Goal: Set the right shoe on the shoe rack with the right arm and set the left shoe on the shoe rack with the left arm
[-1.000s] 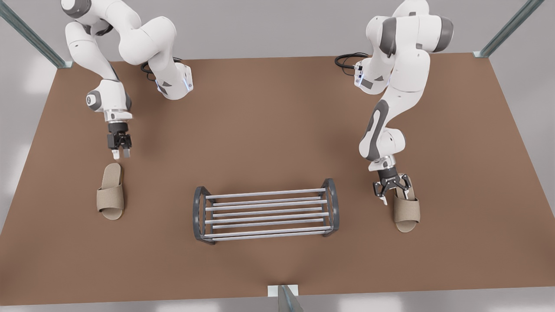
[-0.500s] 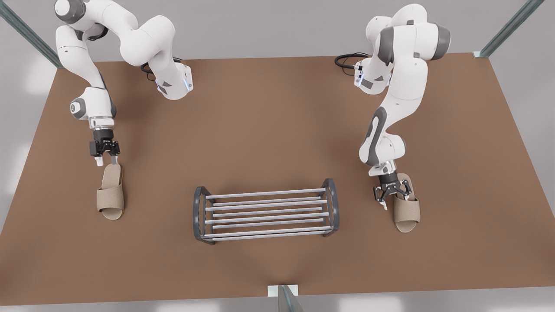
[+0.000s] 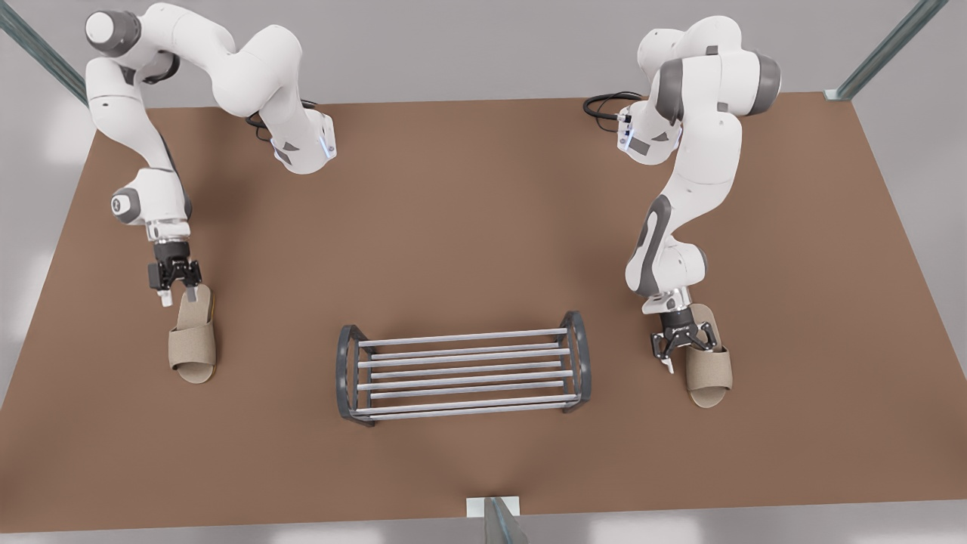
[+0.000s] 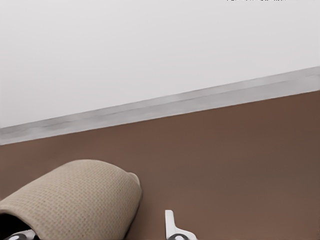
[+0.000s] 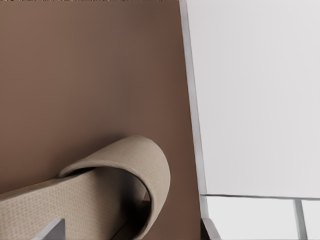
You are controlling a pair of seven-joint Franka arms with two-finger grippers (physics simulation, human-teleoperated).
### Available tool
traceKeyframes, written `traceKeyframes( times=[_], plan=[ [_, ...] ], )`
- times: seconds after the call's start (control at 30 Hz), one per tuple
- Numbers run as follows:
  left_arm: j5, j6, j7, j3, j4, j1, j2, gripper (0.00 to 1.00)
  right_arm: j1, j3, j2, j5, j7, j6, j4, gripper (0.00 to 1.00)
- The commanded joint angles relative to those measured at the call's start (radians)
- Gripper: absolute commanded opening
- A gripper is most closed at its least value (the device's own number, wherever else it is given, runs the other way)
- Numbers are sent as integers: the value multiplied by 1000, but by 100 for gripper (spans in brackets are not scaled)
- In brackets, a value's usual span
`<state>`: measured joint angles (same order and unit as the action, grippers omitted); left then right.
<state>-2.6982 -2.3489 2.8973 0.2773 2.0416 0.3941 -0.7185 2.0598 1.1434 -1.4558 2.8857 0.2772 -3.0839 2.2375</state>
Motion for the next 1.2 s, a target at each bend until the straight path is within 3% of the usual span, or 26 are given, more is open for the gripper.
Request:
traceKeyframes(
  times=[0.0, 0.07, 0.17, 0.23, 0.43, 0.6, 0.77, 0.97, 1.17],
  plan=[
    [0, -6, 1034, 0, -4, 0, 7, 96, -12, 1, 0, 0, -12, -4, -9, 100],
    [2, -7, 1034, 0, -6, 0, 8, 80, -36, 1, 0, 0, -12, -4, -22, 100],
    [2, -18, 1030, 2, -15, 0, 25, 76, -55, 1, 0, 0, -13, -4, -48, 100],
    [2, -36, 1027, 2, -15, 0, 47, 66, -70, 4, 0, 0, -13, -4, -65, 100],
    [2, -35, 1005, 0, -15, 12, 57, 21, -115, 6, -1, 0, -13, -6, -96, 100],
    [0, -36, 993, -6, -14, 20, 94, 21, -161, 7, -8, -2, -15, -6, -137, 100],
    [0, -58, 971, -4, -9, 66, 235, 21, -191, 9, -9, -2, -15, -6, -162, 100],
    [54, -178, 967, -4, 5, 302, 485, 21, -233, 7, -9, -2, -20, -4, -197, 100],
    [64, -426, 919, -1, 15, 408, 755, 21, -289, 9, -11, -3, -23, -10, -248, 100]
  ],
)
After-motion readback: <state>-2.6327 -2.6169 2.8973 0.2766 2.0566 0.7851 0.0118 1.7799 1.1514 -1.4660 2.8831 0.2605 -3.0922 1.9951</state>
